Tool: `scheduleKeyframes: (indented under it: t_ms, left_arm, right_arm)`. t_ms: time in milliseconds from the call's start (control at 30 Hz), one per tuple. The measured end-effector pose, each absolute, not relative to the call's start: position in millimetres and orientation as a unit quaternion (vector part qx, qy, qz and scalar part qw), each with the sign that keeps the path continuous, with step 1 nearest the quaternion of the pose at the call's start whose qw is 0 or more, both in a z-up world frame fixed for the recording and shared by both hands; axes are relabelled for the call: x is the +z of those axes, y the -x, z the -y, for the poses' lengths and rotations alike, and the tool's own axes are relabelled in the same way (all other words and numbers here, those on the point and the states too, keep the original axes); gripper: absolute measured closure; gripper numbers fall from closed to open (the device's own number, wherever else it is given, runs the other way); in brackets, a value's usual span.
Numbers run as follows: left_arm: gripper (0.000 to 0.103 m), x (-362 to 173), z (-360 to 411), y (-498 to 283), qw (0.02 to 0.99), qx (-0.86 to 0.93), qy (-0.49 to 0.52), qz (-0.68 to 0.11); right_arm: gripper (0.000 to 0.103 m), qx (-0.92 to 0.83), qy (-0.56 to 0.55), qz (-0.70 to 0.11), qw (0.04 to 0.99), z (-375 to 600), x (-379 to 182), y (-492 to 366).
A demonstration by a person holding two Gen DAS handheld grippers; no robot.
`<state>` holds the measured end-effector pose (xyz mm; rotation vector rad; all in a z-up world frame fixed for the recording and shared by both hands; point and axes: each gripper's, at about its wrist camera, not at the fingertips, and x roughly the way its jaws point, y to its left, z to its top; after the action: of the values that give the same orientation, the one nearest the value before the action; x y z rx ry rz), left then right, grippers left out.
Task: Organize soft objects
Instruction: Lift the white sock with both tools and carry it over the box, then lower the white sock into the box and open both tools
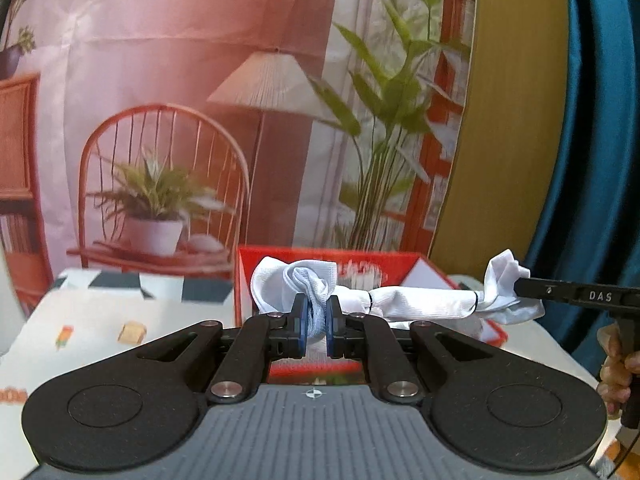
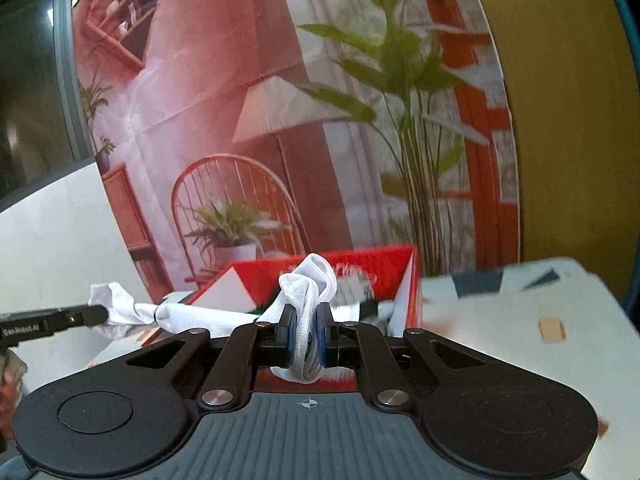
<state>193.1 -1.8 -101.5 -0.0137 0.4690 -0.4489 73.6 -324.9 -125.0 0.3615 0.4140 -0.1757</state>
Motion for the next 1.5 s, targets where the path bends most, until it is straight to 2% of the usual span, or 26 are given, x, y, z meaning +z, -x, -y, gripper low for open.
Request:
scheduleKeyframes:
  t_ms: [300,733,1233,1267,1333,1400,1500]
  left_arm:
    - [0.093,-93,36,-253,0.938,-0.244,0.003,-0.245]
    - [0.093,-166,74,-322,0.893,-0.246,-0.031,-0.376]
    - [0.091,-180,75,-336,0.884,-0.246,-0.04,-0.395]
    - [0.089,-179,75,-335,0.885,-0.247,-0.042,-0.393]
    - [0.078,-176,74,-332,0.885,-0.249,-0.044,-0.391]
    - [0.044,-172,72,-328,0.889,-0.243,-0.047,-0.386]
    - [0.022,-163,70,-319,0.898,-0.23,-0.055,-0.372]
  right_arm:
    - [0.094,-0.112,-0.119,-0.226,0.96,340,-115,-140]
    - [0.094,-0.116,-0.061,-0.335,0.933,328,-178,-213]
    - [0.092,-0.127,-0.046,-0.365,0.921,317,-200,-235]
    - [0.088,-0.129,-0.051,-0.364,0.921,318,-199,-234]
    - [0.083,-0.13,-0.058,-0.362,0.921,320,-197,-231]
    - [0.079,-0.131,-0.061,-0.359,0.922,321,-194,-227]
    - [0.067,-0.131,-0.069,-0.353,0.924,321,-189,-220]
